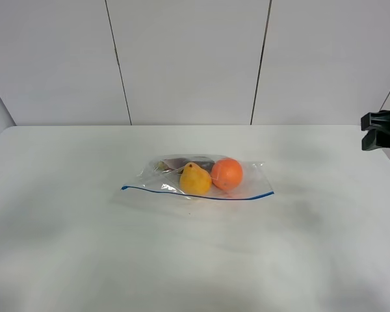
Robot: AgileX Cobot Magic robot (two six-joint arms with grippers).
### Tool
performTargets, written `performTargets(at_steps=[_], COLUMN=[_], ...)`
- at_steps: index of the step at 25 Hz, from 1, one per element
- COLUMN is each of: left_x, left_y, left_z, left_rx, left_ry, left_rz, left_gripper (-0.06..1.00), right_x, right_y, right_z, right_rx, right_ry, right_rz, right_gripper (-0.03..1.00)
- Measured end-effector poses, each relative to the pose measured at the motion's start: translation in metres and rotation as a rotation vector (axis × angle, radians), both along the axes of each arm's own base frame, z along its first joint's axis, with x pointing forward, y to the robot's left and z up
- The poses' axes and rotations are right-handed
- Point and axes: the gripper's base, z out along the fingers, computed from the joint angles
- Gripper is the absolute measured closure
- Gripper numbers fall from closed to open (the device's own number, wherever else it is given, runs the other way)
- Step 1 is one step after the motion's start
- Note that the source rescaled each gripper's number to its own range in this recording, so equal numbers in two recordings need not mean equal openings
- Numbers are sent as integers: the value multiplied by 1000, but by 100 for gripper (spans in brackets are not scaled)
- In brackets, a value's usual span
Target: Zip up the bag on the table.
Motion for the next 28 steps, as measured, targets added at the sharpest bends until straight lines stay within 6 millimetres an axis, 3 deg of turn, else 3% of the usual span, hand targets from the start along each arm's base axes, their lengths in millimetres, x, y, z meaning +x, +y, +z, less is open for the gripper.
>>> performTargets(at_steps=[7,16,28], left_x=[0,0,0], left_y=[0,0,0], left_z=[0,0,0], left_rx=[0,0,0], left_ry=[0,0,0], left_rz=[0,0,0], left_gripper=[8,8,8], right_x=[-35,-99,-191], right_y=[4,11,21], right_z=[31,69,93], right_rx=[-1,-30,-32], right_ry=[-91,-247,-467], right_rz=[10,31,40], right_gripper=[2,2,3])
